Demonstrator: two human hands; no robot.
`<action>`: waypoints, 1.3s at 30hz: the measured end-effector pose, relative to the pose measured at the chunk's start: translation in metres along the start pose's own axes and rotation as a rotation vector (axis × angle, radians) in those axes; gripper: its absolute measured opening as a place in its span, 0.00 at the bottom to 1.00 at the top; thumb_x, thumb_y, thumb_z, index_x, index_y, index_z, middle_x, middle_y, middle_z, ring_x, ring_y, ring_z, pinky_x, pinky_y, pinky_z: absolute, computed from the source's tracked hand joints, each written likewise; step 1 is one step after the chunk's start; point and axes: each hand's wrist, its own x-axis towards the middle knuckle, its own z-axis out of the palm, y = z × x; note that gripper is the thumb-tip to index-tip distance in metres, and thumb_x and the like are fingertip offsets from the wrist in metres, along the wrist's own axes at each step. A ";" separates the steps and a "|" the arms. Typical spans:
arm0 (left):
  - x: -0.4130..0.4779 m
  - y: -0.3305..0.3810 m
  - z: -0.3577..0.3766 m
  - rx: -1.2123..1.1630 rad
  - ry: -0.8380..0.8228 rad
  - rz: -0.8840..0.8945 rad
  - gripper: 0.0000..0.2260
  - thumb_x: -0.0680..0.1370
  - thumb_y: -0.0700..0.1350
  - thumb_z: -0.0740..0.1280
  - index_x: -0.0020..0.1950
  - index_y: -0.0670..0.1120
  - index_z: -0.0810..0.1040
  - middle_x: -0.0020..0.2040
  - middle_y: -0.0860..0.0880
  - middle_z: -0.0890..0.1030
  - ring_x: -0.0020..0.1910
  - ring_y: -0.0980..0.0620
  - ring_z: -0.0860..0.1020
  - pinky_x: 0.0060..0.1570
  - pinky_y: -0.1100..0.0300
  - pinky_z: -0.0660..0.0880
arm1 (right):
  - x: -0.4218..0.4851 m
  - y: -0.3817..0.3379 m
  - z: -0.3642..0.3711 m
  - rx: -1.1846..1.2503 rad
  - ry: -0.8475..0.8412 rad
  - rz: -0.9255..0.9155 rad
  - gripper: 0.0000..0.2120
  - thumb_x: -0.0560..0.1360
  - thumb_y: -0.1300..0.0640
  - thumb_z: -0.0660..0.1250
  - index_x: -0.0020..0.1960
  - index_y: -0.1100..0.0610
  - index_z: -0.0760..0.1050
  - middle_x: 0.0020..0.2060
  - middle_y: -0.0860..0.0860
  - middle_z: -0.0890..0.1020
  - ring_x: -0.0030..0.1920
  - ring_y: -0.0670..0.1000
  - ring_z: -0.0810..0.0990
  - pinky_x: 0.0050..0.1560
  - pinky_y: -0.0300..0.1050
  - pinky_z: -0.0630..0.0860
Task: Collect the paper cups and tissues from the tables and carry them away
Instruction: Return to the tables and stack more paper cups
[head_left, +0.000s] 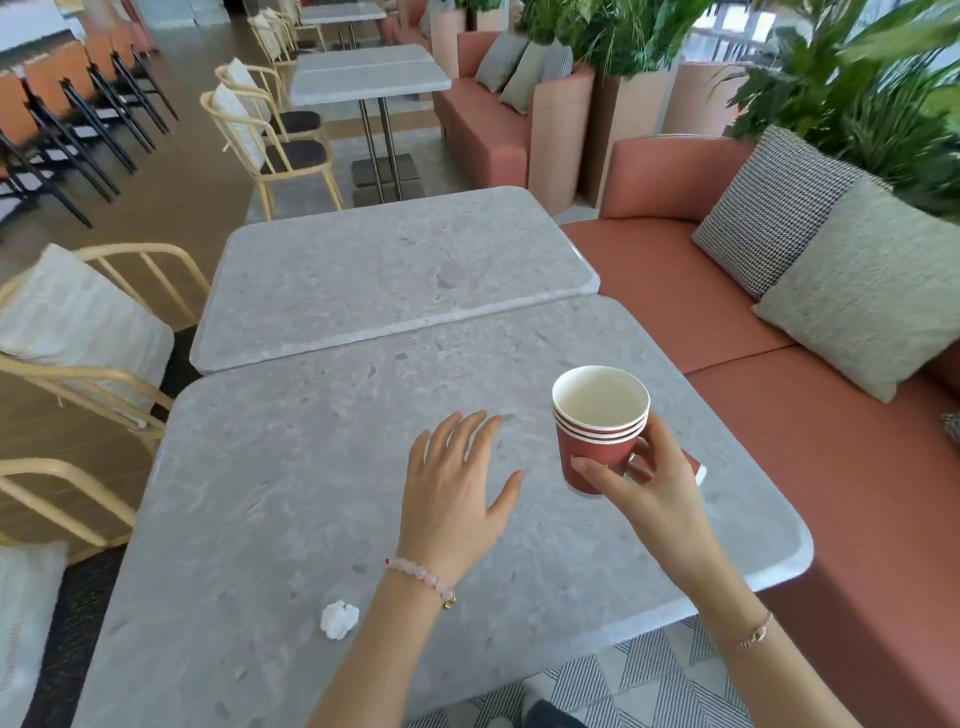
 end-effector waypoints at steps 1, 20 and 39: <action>0.000 0.002 0.002 -0.014 0.000 0.016 0.22 0.72 0.49 0.71 0.63 0.41 0.76 0.61 0.44 0.78 0.62 0.41 0.75 0.60 0.42 0.71 | -0.003 0.001 -0.003 0.008 0.016 0.009 0.25 0.66 0.59 0.77 0.56 0.41 0.72 0.49 0.42 0.81 0.52 0.41 0.79 0.50 0.31 0.74; 0.021 0.073 0.078 -0.129 -0.123 0.193 0.21 0.69 0.49 0.74 0.58 0.41 0.78 0.56 0.45 0.80 0.57 0.43 0.77 0.57 0.48 0.72 | -0.013 0.042 -0.099 -0.011 0.236 0.113 0.26 0.66 0.61 0.77 0.56 0.42 0.70 0.50 0.42 0.80 0.54 0.42 0.78 0.48 0.28 0.74; 0.045 0.180 0.184 -0.158 -0.132 -0.346 0.22 0.72 0.49 0.72 0.63 0.43 0.75 0.60 0.47 0.78 0.60 0.46 0.75 0.60 0.53 0.69 | 0.112 0.093 -0.218 -0.005 -0.216 0.132 0.28 0.64 0.54 0.78 0.57 0.37 0.70 0.53 0.42 0.81 0.54 0.42 0.79 0.54 0.40 0.75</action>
